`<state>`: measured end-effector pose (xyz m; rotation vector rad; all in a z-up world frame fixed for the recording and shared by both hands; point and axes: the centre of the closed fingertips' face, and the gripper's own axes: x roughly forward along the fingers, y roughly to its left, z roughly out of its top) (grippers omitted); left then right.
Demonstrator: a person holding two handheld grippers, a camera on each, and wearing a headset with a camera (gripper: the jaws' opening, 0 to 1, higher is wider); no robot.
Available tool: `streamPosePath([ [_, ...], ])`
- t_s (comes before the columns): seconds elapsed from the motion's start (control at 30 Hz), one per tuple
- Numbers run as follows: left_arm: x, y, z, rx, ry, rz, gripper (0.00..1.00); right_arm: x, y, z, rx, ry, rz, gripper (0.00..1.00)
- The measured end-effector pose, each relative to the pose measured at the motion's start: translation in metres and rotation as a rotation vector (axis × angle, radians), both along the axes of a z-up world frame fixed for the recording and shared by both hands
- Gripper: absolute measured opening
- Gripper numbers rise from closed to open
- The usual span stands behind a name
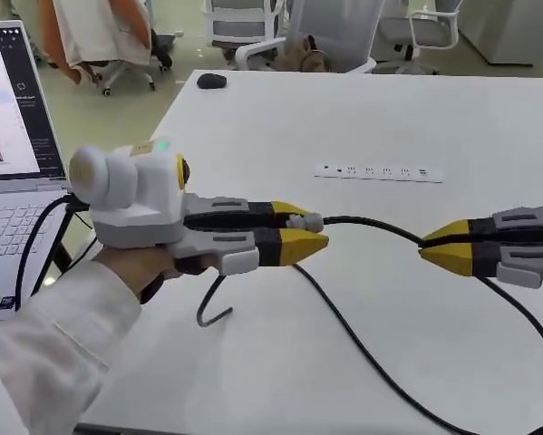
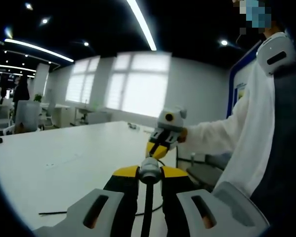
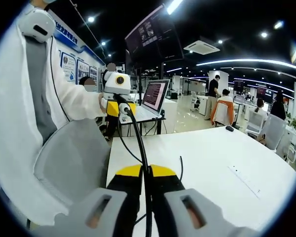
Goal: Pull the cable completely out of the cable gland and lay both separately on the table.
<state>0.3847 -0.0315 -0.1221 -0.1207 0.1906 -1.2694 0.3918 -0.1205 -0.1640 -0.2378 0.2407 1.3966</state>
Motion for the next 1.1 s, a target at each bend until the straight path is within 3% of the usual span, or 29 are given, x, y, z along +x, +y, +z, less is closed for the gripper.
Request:
streamPosePath([
  [0.3,0.003,0.000,-0.001,-0.004,0.007,0.017,0.18,0.005,-0.002,-0.006,-0.032,0.024,-0.036,0.07],
  [0.37,0.005,0.000,0.000,-0.006,0.008,0.023,0.18,0.007,-0.004,-0.006,-0.040,0.017,-0.050,0.12],
  [0.57,0.009,-0.003,0.000,-0.010,0.013,0.026,0.18,0.005,-0.004,0.012,-0.025,-0.032,-0.060,0.22],
  [0.67,0.009,-0.007,-0.001,-0.007,0.012,0.019,0.18,0.003,0.006,0.028,-0.004,-0.075,-0.040,0.23],
  [0.83,0.009,-0.014,-0.001,0.003,0.009,0.004,0.18,-0.007,0.028,0.042,0.011,-0.119,0.027,0.23],
  [1.1,0.005,-0.022,-0.003,0.029,-0.004,-0.027,0.18,-0.010,0.054,0.045,0.024,-0.136,0.094,0.18],
])
